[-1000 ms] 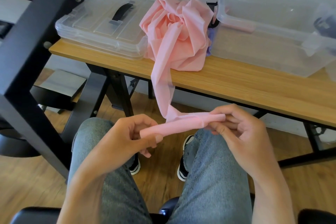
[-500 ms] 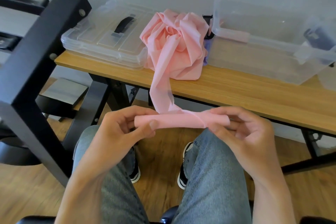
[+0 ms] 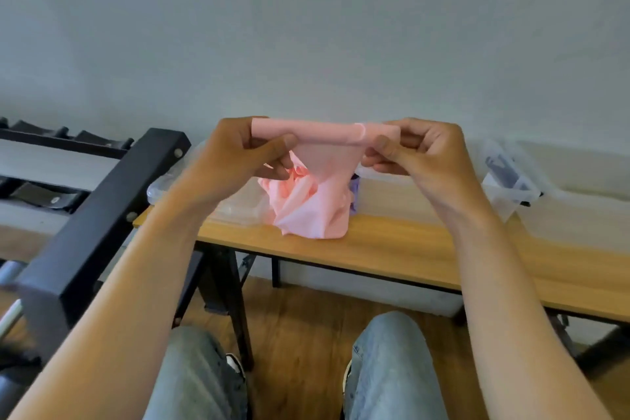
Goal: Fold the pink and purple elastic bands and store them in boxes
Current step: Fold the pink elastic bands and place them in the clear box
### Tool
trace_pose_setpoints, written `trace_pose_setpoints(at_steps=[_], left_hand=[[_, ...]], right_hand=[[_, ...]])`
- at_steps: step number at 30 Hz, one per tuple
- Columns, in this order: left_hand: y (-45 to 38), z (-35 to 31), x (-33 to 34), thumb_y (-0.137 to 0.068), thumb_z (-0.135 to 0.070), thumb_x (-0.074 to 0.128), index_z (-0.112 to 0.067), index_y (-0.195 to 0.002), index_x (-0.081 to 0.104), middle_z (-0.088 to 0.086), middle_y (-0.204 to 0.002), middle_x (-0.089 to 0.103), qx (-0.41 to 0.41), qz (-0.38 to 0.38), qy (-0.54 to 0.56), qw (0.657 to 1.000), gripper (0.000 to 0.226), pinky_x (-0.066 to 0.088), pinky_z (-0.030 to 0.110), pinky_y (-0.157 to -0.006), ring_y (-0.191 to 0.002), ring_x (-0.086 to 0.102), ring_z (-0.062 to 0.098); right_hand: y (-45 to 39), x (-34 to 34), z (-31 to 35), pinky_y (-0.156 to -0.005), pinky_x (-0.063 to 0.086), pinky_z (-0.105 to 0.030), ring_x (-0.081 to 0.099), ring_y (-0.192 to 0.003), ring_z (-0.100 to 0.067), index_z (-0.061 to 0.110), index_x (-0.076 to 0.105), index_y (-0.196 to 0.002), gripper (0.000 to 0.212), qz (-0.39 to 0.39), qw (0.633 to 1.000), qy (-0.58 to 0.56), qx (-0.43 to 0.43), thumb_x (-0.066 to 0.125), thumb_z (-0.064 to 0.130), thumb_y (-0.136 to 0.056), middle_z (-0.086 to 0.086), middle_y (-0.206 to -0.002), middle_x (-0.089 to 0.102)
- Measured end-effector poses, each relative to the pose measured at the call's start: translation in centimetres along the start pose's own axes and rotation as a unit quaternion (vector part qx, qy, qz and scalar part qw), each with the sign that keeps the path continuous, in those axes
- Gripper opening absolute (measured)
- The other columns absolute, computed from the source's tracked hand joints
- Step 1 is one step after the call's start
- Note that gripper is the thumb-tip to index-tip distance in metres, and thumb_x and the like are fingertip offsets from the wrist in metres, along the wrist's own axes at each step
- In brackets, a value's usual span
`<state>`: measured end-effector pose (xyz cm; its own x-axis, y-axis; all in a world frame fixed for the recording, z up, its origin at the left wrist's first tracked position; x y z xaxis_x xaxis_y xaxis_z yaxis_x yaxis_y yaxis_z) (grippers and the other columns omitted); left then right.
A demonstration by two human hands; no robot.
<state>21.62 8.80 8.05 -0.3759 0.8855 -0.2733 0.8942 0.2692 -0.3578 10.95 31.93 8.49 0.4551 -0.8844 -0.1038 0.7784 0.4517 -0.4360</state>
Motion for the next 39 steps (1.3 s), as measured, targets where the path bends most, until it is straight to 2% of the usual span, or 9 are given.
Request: trace_pose_setpoints(at_steps=[9,16,19,21,28,32,35,37,39], left_hand=[[-8.1,-9.4,-1.2,-0.102,-0.020,0.062,-0.006,-0.106,0.070,0.003,-0.079,0.071,0.082,0.013,0.082,0.993,0.016,0.062,0.031,-0.074,-0.070,0.066,0.016],[-12.0,-14.0,-1.2,-0.092,-0.008,0.074,-0.013,-0.121,0.069,-0.004,-0.095,0.068,0.139,0.027,-0.009,0.990,0.030,0.053,0.031,-0.085,-0.088,0.064,0.009],[-12.7,-15.8,-0.5,-0.097,-0.009,0.067,-0.020,-0.127,0.063,-0.007,-0.112,0.070,0.134,0.083,0.036,0.987,0.032,0.049,0.037,-0.107,-0.111,0.065,0.011],[-12.9,-17.6,0.2,-0.099,-0.006,0.063,-0.018,-0.127,0.062,-0.006,-0.116,0.071,0.143,0.108,0.065,0.982,0.031,0.051,0.038,-0.108,-0.118,0.066,0.014],[-13.5,-21.5,2.0,-0.095,-0.009,0.072,-0.003,-0.122,0.063,0.007,-0.105,0.068,0.153,0.132,0.078,0.976,0.029,0.057,0.035,-0.090,-0.094,0.067,0.019],[-13.3,-20.9,2.2,-0.093,-0.018,0.076,-0.007,-0.100,0.070,-0.001,-0.080,0.060,0.146,0.121,0.029,0.981,0.015,0.052,0.029,-0.080,-0.072,0.054,0.011],[-13.4,-19.7,0.9,-0.088,-0.034,0.080,-0.009,-0.078,0.070,0.005,-0.072,0.059,0.136,0.056,0.018,0.989,0.029,0.053,0.034,-0.082,-0.075,0.056,0.018],[-13.1,-18.8,0.1,-0.085,-0.041,0.080,0.003,-0.091,0.074,0.020,-0.096,0.073,0.121,0.050,0.015,0.991,0.045,0.057,0.045,-0.097,-0.093,0.066,0.030],[-12.4,-18.1,-0.5,-0.090,-0.036,0.077,0.003,-0.106,0.075,0.015,-0.114,0.076,0.116,0.057,0.006,0.992,0.042,0.055,0.049,-0.102,-0.109,0.071,0.029]], right_hand=[[-8.2,-2.3,8.7,-0.068,0.060,-0.023,0.078,-0.075,-0.020,0.005,0.074,-0.097,0.013,-0.029,0.998,0.002,-0.064,0.072,0.017,-0.097,-0.005,-0.076,0.078],[-11.0,-3.4,13.1,-0.074,0.059,-0.021,0.077,-0.078,-0.015,0.007,0.074,-0.097,0.011,-0.043,0.992,-0.068,-0.102,0.069,0.017,-0.099,-0.003,-0.078,0.078],[-11.5,-4.2,15.6,-0.073,0.059,-0.021,0.076,-0.074,-0.015,0.005,0.074,-0.097,0.011,-0.068,0.985,-0.094,-0.127,0.067,0.014,-0.100,-0.004,-0.077,0.076],[-11.9,-4.7,17.5,-0.074,0.059,-0.021,0.075,-0.073,-0.014,0.003,0.074,-0.099,0.013,-0.078,0.982,-0.104,-0.134,0.066,0.013,-0.101,-0.005,-0.078,0.075],[-12.7,-5.9,21.9,-0.078,0.058,-0.021,0.074,-0.075,-0.013,0.001,0.075,-0.103,0.015,-0.083,0.977,-0.138,-0.137,0.065,0.013,-0.102,-0.005,-0.079,0.074],[-12.4,-5.7,22.0,-0.076,0.059,-0.020,0.075,-0.079,-0.014,0.004,0.074,-0.098,0.013,-0.069,0.979,-0.142,-0.126,0.066,0.014,-0.101,-0.004,-0.080,0.074],[-12.4,-5.9,21.8,-0.073,0.059,-0.019,0.075,-0.076,-0.013,0.003,0.073,-0.100,0.013,-0.068,0.978,-0.161,-0.118,0.067,0.014,-0.100,-0.003,-0.078,0.074],[-12.4,-5.8,21.3,-0.072,0.058,-0.019,0.075,-0.075,-0.013,0.002,0.072,-0.101,0.012,-0.068,0.978,-0.161,-0.110,0.069,0.014,-0.099,-0.003,-0.077,0.074],[-12.3,-5.6,20.7,-0.071,0.058,-0.019,0.075,-0.075,-0.014,0.002,0.072,-0.101,0.012,-0.063,0.981,-0.152,-0.101,0.070,0.013,-0.098,-0.004,-0.078,0.075]])
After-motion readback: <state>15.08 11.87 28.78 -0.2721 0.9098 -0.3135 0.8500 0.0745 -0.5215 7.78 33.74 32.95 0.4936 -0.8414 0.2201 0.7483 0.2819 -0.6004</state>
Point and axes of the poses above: each hand's wrist, its own y-axis away from the middle knuckle, its own x-axis out of the palm, z = x × y, the point moved 3 cm from there along -y, towards the middle knuckle
